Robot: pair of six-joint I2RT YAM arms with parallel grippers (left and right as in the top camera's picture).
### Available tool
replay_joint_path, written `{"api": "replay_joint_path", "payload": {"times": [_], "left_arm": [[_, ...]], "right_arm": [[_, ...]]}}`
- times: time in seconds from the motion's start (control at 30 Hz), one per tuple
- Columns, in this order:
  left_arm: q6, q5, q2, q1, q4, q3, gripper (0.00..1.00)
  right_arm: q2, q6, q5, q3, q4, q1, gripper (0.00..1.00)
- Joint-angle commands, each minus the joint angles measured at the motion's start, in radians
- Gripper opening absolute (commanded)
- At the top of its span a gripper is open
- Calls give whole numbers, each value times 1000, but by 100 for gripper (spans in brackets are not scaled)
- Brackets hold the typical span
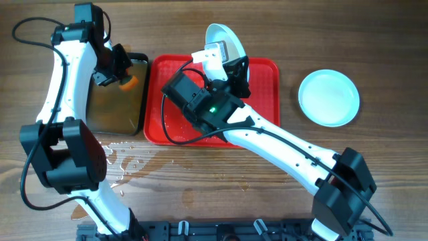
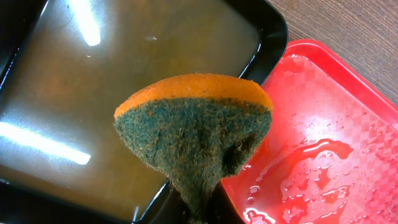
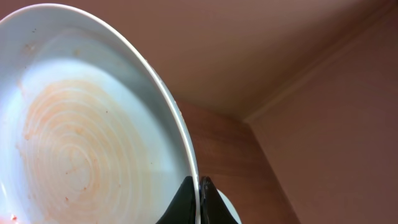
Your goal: Clean dirty plates on tray and stack at the side
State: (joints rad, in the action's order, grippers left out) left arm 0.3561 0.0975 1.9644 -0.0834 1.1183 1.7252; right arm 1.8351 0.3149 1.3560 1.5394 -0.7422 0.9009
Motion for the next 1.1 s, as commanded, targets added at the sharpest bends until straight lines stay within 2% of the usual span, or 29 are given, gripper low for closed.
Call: {"api": "replay_joint_path", "payload": {"times": [0.0,0.1,0.3,0.6,0.8,0.93,1.07], "left_arm": [[-12,-13,11,0,-3,-7,4],[-12,-13,11,0,-3,-7,4],[-12,-13,11,0,-3,-7,4],[-12,-13,11,0,-3,-7,4],[-12,-13,11,0,-3,-7,4],[-12,-13,11,0,-3,-7,4],[-12,-13,11,0,-2,-7,4]], "right_arm": [[-12,0,-56,-1,7,5,4],[-12,3,-294,-1,6,-3,4],[-12,3,-958,-1,3,-97,4],[-12,2,-1537,-1,-45,-466,4],[-12,-1,-1602,-1,-157,-780,4],[-12,6,-1500,-33,-212,-967,4],[-12,48,-1429,-170,-187,-1144,4]]}}
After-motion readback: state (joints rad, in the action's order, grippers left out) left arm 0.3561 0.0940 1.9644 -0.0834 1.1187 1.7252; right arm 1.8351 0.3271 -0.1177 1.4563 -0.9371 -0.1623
